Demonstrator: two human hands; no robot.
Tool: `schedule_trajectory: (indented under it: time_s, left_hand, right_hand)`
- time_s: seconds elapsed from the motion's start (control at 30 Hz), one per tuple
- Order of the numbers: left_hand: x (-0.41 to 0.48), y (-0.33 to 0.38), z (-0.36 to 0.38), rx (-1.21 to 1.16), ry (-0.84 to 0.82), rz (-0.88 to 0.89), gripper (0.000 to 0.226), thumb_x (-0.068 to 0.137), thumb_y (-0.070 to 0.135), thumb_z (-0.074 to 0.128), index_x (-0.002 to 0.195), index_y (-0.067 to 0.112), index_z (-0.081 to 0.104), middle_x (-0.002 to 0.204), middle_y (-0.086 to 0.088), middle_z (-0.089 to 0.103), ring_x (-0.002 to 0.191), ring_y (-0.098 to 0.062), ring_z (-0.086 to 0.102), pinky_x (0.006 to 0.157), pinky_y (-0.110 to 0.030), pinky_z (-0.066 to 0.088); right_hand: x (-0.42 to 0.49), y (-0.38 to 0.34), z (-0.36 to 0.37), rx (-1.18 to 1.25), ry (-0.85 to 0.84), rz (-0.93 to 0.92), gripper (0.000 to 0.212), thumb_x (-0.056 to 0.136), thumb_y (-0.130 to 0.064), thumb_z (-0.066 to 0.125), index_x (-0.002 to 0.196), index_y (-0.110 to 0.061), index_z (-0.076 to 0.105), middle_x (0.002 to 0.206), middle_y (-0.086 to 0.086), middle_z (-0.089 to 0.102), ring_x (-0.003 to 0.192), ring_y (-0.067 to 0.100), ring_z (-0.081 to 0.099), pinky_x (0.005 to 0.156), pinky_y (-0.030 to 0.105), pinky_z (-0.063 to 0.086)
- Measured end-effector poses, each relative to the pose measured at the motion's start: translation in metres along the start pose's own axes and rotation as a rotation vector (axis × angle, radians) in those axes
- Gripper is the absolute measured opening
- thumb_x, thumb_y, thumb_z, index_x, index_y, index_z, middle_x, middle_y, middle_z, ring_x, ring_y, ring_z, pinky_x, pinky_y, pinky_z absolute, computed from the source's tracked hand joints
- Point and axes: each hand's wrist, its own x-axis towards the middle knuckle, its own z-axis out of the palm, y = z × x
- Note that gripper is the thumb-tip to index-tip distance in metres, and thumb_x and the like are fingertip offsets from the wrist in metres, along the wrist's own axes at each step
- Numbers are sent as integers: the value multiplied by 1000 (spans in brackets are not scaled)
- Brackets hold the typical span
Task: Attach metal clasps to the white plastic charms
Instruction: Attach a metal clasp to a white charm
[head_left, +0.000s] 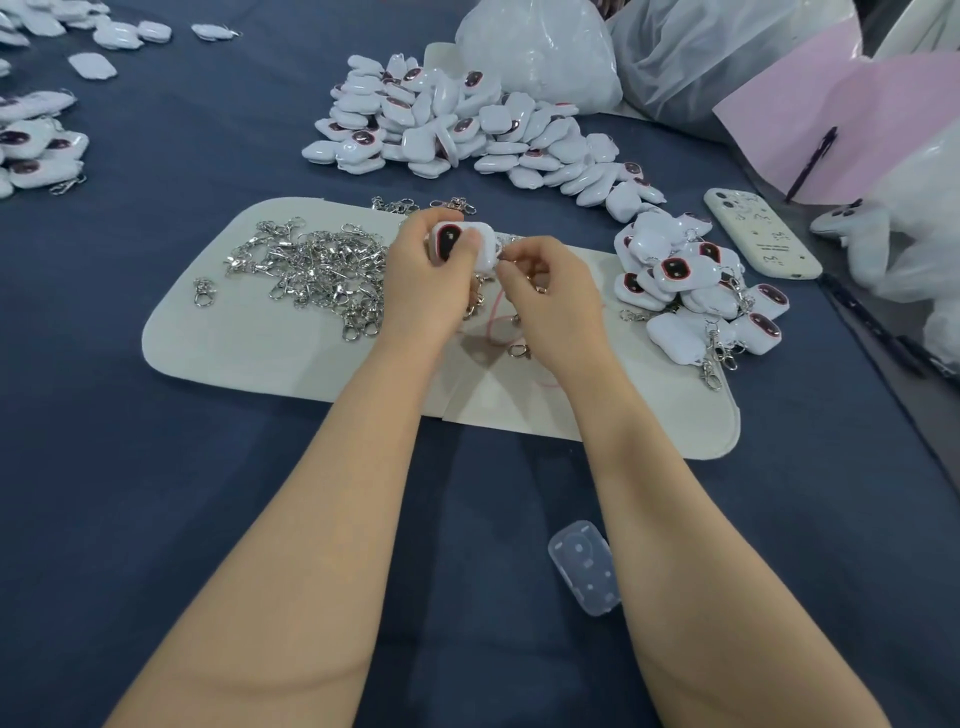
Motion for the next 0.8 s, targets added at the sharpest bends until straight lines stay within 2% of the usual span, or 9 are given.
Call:
schedule_trajectory:
  time_s: [0.07,0.17,0.27,0.43,0.5,0.57,0.63,0.7,0.8]
  left_hand:
    - [0,1,1,-113,8,-95,10,93,11,57,102,15,57,81,-1,58,43,-3,51,46,-18,46]
    - [1,3,3,-273,-10,-209,4,93,12,58,97,12,57,63,4,57,42,-3,50,45,-17,45]
    - [1,5,2,-398,-42,-328,12,93,10,58,81,12,56,43,7,53,38,-3,49,41,-15,44]
    - [0,8,-2,-512,-80,-480,11,91,11,60,82,7,57,47,2,50,36,-2,47,38,-12,42]
    - [0,9,-2,-443,-44,-420,9,91,10,60,83,9,58,57,-1,52,35,-3,47,39,-14,43]
    - [1,7,-2,-230,1,-226,4,91,10,60,92,14,59,71,-3,57,41,-6,51,45,-19,47]
    - [0,5,-2,51,20,21,12,88,12,60,98,19,58,84,-1,60,61,-14,57,64,-34,56]
    - [-2,3,0,183,9,153,16,87,14,61,101,21,59,84,7,58,73,-17,56,78,-43,54]
    - [-3,1,1,227,9,194,21,88,16,59,108,21,59,87,15,56,80,-11,56,85,-37,51]
  right_hand:
    - [0,1,2,46,13,9,10,90,-8,58,90,-18,57,80,-16,56,74,-2,52,76,25,49]
    - [1,2,3,65,75,-13,12,90,-8,57,89,-20,56,81,-17,57,77,-1,54,74,13,45]
    - [0,2,4,69,120,-54,11,92,-9,56,89,-19,55,78,-16,58,76,4,56,73,13,44]
    - [-2,0,3,26,143,-148,7,95,-9,50,93,-12,56,77,-10,56,70,4,52,70,19,44]
    - [-1,0,1,-86,105,-208,8,95,-8,50,93,-6,57,80,-3,58,74,13,53,69,22,42]
    - [-1,1,0,-218,45,-254,10,94,-7,49,92,-3,58,81,2,59,76,19,52,69,27,39]
    - [0,3,-1,-289,8,-253,11,94,-7,49,91,-2,58,79,4,58,74,20,50,67,28,38]
    - [-1,5,-1,-251,15,-189,10,95,-8,49,90,-5,57,77,0,57,72,19,51,67,27,40]
    - [-1,5,-1,-100,69,-48,7,96,-11,49,93,-14,54,87,-4,60,80,12,54,73,23,43]
